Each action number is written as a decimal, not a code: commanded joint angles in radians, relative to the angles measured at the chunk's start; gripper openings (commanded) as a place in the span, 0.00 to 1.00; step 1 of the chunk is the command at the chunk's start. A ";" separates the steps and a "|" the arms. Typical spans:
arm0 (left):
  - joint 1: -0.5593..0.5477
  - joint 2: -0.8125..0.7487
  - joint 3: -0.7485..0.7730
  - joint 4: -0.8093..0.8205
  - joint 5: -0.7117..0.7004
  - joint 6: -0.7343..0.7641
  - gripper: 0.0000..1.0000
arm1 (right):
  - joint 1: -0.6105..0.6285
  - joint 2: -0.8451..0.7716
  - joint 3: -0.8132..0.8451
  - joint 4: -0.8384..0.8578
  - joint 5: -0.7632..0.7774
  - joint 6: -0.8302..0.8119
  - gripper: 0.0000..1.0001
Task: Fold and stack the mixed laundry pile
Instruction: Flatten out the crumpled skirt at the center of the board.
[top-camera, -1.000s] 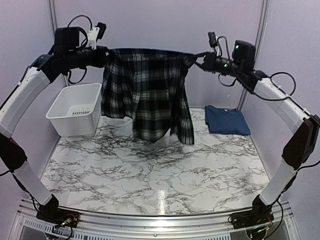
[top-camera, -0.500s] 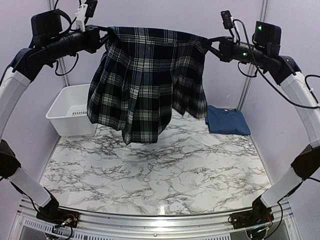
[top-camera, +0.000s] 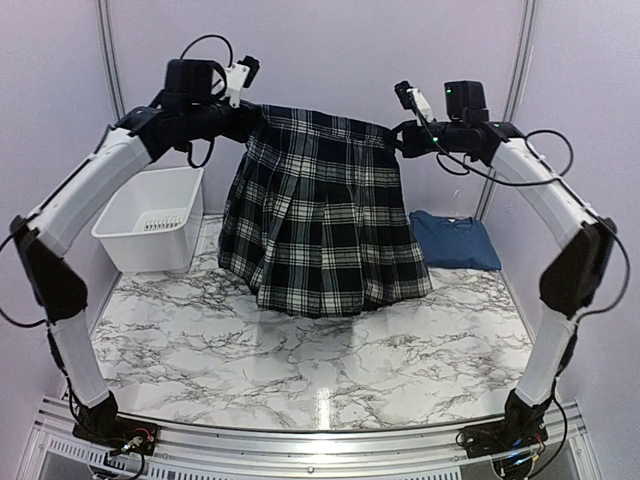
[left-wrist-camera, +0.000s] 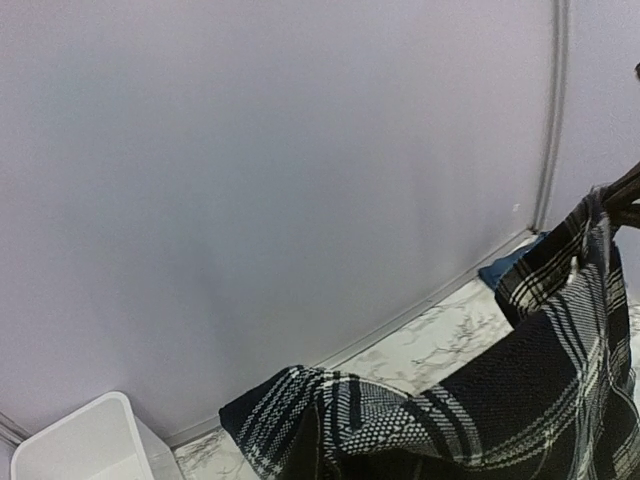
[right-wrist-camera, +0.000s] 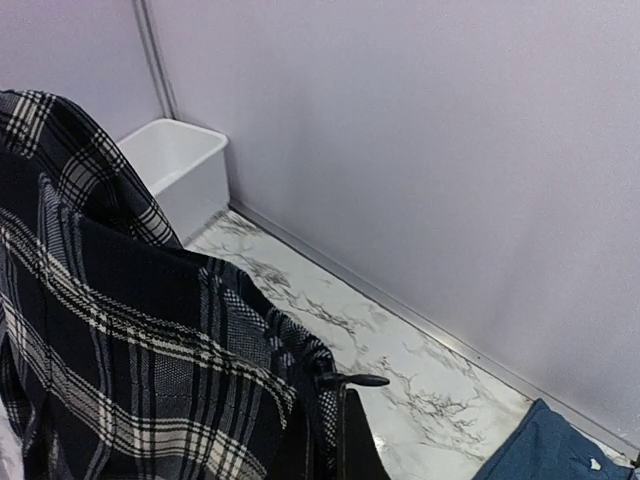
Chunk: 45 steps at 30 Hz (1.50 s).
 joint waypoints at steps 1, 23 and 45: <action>0.059 0.155 0.195 0.113 -0.197 -0.025 0.00 | -0.063 0.210 0.361 0.049 0.062 -0.003 0.00; -0.123 -0.902 -1.363 0.325 -0.004 -0.030 0.99 | 0.101 -0.719 -0.998 0.170 -0.080 -0.109 0.98; -0.121 -0.161 -0.975 0.059 0.180 -0.172 0.67 | 0.187 -0.039 -0.747 0.081 -0.080 -0.059 0.55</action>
